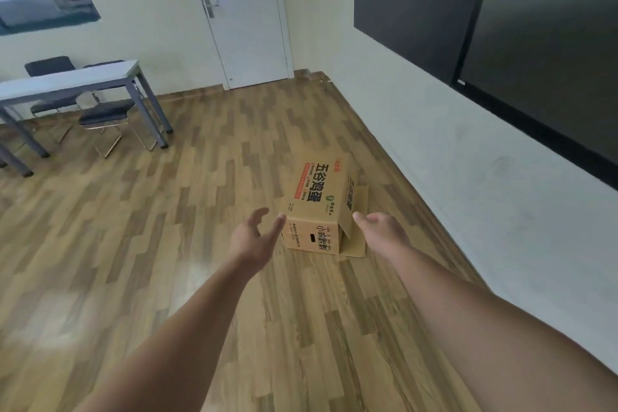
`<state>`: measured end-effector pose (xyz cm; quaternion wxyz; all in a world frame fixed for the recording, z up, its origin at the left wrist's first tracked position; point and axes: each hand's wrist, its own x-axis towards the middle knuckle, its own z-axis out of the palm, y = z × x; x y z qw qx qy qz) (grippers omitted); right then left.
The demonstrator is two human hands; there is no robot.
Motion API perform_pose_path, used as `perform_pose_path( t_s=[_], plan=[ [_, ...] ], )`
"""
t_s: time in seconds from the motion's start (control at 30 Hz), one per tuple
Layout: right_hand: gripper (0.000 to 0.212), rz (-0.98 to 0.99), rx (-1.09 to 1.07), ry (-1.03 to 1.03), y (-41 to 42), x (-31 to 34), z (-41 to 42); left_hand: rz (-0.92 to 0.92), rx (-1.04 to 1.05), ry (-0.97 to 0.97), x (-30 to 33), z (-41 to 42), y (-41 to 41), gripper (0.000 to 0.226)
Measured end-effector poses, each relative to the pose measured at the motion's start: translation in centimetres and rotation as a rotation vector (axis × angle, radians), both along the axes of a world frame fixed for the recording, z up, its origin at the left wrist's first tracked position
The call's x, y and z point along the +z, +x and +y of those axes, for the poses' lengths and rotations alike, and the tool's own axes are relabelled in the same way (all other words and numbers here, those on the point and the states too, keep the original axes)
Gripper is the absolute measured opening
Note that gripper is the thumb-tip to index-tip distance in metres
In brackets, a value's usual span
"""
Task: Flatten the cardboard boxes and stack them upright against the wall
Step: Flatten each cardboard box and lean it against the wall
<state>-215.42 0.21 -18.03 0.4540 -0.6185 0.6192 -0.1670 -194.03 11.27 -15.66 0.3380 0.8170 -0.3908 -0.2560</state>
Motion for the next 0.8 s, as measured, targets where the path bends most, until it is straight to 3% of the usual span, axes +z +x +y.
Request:
perform_pose_path(
  t_s=[0.17, 0.4, 0.63, 0.8],
  plan=[
    [0.055, 0.003, -0.057, 0.057, 6.8, -4.4, -12.0, 0.038, -0.060, 0.038, -4.7, -13.0, 6.9, 0.070],
    [0.060, -0.045, -0.287, 0.249, 16.8, -15.4, -27.9, 0.094, -0.102, 0.108, -14.3, -32.6, 17.6, 0.074],
    [0.049, -0.092, -0.533, 0.494, 21.8, -32.5, -40.8, 0.105, -0.193, 0.206, -30.5, -48.3, 21.2, 0.064],
    [0.063, -0.254, -0.777, 0.660, 23.7, -47.8, -46.0, 0.033, -0.286, 0.266, -44.7, -55.0, 21.5, 0.065]
  ],
)
